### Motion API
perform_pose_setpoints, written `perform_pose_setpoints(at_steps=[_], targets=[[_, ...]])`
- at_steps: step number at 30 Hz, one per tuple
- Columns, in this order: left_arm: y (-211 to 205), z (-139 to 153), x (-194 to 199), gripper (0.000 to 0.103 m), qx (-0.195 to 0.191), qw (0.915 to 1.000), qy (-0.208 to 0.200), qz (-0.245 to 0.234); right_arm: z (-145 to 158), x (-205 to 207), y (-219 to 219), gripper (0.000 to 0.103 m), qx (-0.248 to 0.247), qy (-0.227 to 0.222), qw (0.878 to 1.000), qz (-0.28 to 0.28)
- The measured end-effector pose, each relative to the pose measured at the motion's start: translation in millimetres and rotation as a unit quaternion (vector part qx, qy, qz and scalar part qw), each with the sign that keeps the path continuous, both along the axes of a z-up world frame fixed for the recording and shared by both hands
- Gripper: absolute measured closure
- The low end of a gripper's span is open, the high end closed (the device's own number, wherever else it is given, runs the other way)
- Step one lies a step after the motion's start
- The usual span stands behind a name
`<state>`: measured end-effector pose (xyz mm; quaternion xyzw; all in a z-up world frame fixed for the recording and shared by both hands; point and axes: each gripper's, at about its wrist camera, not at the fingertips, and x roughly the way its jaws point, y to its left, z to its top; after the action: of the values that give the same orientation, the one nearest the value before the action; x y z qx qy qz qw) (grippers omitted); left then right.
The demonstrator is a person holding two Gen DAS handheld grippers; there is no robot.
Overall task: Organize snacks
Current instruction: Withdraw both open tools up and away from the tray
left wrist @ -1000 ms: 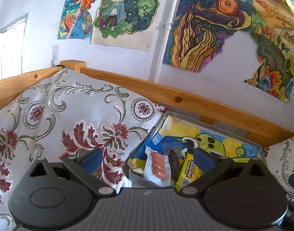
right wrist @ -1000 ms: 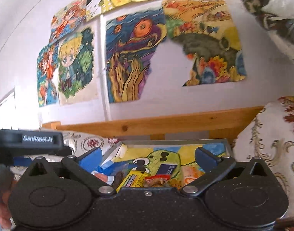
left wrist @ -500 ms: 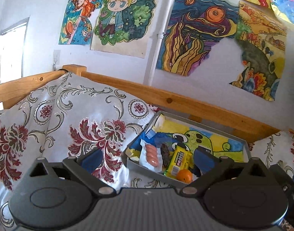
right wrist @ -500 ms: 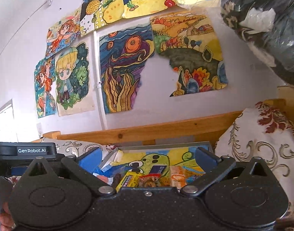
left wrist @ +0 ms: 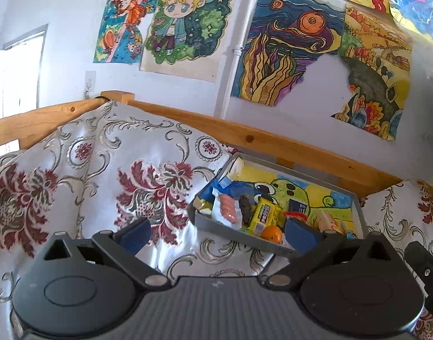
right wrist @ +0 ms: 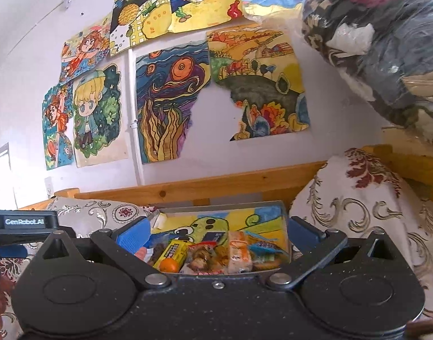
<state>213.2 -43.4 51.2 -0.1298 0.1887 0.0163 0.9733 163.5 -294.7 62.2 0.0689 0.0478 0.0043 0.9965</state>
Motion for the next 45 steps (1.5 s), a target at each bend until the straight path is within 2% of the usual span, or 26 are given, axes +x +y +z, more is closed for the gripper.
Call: perform_pose_setpoints(at_steps=[14,24,32,39,45], targets=[[1.3,-17.3,-52.4,0.001,0.015,0.9997,-0.017,-0.003,-15.7,-49.0,0.5,0.001,-0.015,-0.004,0.999,-0.034],[-2.6,-30.3,-96.6,0.001,0.068,0.9953,-0.065,-0.025,-27.7,-89.0,3.1,0.001,-0.017,0.01,0.999,-0.039],[7.5,-48.6,-114.7,0.001,0.057,0.9964,-0.056,-0.027,-36.7,-118.7,5.6,0.001,-0.012,0.023,0.998,-0.058],[14.1,-65.1,-127.1,0.001,0.05,0.9973,-0.043,-0.033,-40.5,-146.1,24.0,0.001,-0.046,0.018,0.997,-0.051],[15.3,-68.8,-136.5,0.001,0.063,0.9966,-0.035,-0.04,-41.8,-163.6,32.7,0.001,-0.064,0.017,0.996,-0.067]])
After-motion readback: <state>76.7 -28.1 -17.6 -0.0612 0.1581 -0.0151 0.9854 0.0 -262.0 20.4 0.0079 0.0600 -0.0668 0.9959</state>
